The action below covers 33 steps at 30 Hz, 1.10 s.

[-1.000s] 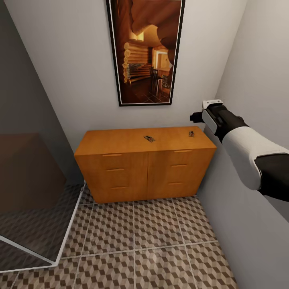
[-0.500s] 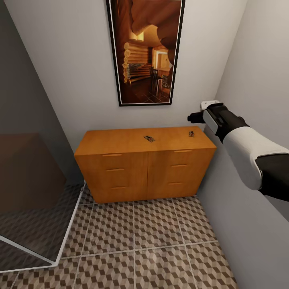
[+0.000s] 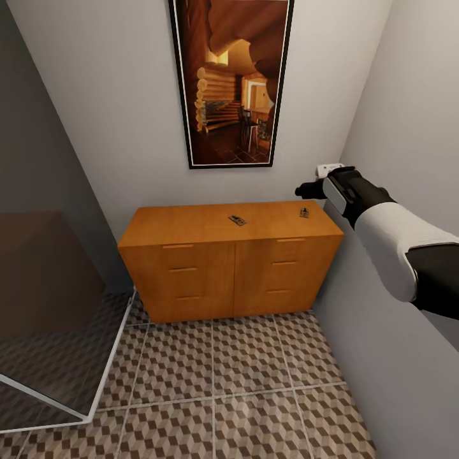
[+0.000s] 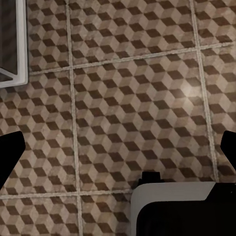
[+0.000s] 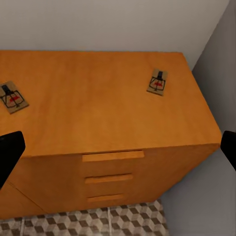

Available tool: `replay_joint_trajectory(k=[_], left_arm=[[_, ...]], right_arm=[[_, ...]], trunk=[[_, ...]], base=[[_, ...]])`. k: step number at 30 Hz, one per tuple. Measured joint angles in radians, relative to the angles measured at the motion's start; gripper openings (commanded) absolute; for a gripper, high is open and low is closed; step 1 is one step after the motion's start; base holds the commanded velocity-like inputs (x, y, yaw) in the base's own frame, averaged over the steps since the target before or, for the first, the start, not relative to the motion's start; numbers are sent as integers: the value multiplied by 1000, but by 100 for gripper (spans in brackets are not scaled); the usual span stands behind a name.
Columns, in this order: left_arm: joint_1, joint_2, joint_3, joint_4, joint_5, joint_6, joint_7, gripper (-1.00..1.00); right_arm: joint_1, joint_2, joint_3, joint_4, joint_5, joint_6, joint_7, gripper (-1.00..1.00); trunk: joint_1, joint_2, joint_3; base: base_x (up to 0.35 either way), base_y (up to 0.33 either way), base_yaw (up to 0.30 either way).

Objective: Take the four mousetraps from the cabinet in the bathroom and place them on the bathroom floor. Make sure all four end up on the same floor surface, and ensure that at least two of them are either under or directly next to the same bathroom sink.

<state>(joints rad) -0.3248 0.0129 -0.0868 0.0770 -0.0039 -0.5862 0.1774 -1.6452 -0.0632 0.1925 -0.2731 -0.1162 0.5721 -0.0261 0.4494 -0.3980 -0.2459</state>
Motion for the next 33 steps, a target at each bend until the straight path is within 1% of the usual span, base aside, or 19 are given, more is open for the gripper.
replay_joint_trajectory(k=[7,13,17,33], left_arm=[[0,0,0,-1,0,0,0,100],[0,0,0,-1,0,1,0,100],[0,0,0,-1,0,1,0,100],[0,0,0,-1,0,1,0,100]], right_arm=[[0,0,0,24,1,-8,0,100],[0,0,0,76,1,-59,0,100],[0,0,0,99,1,-80,0,100],[0,-1,0,132,1,-98,0,100]], trunk=[[0,0,0],[0,0,0],[0,0,0],[-1,0,0]], base=[[0,0,0],[5,0,0],[100,0,0],[294,0,0]])
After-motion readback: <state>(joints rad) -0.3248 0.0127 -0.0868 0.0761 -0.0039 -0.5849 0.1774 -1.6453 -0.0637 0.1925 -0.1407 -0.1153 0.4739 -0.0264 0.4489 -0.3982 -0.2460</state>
